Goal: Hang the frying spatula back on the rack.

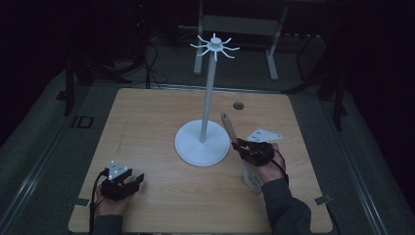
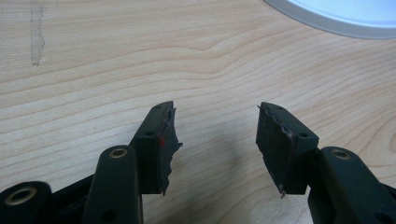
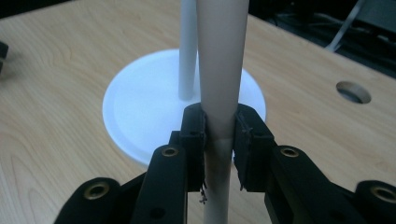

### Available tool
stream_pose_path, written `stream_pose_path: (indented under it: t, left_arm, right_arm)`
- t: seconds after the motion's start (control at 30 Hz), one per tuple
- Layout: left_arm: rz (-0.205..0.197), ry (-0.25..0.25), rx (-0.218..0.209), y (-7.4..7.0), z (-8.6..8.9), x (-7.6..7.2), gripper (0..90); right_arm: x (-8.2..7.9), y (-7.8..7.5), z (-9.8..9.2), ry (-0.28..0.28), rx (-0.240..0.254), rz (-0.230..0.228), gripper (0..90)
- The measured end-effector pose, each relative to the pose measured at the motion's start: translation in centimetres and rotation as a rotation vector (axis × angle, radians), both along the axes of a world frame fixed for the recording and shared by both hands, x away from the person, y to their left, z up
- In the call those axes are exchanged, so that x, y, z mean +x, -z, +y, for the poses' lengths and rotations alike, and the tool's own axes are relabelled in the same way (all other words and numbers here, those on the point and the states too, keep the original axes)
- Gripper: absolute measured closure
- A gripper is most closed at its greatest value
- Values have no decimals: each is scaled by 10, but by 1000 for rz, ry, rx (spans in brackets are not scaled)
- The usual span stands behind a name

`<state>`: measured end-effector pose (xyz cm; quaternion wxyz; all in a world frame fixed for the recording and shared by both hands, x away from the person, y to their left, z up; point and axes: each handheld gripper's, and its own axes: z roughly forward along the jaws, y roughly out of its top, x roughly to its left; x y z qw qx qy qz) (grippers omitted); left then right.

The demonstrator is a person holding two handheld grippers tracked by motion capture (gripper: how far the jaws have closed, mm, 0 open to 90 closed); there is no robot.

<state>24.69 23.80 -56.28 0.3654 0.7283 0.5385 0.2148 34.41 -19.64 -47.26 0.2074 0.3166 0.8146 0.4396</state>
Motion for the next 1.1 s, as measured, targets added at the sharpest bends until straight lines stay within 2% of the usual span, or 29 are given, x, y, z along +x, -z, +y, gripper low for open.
stream_pose_path:
  t: [0.37,0.77,1.1]
  left_arm:
    - [3,-21,0,0,0,1,466]
    - [6,-12,6,0,0,1,465]
    - [9,-11,8,1,-1,1,463]
  right_arm:
    - [-4,-17,9,-12,59,-74,752]
    - [-8,-31,9,-14,145,-138,754]
    - [-8,-36,13,-17,174,-159,754]
